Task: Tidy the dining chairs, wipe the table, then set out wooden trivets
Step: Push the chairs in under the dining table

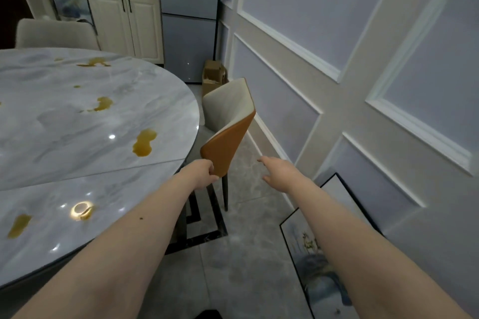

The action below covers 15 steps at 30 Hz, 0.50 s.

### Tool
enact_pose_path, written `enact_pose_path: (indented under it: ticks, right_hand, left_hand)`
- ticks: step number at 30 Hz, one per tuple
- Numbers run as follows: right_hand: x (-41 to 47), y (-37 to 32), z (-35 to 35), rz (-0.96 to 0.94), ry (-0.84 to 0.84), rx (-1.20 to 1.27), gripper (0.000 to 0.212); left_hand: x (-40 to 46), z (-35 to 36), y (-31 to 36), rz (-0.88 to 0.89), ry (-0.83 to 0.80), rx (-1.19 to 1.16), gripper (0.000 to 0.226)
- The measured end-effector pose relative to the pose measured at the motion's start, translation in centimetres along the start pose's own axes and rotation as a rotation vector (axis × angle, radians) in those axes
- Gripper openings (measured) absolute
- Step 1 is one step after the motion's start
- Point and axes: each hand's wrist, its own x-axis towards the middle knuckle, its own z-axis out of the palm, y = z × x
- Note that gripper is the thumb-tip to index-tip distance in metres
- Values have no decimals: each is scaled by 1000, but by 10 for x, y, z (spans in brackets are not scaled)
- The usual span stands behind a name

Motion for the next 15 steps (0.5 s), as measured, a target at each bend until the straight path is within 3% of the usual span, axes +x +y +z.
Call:
enact_pose_path:
  ticks: [5, 15]
  right_hand:
    - [95, 50, -37, -31, -3, -52, 53]
    - [259, 172, -77, -68, 26, -18, 53]
  left_hand:
    - [112, -33, 31, -21, 19, -77, 33]
    - [304, -67, 108, -12, 86, -79, 47]
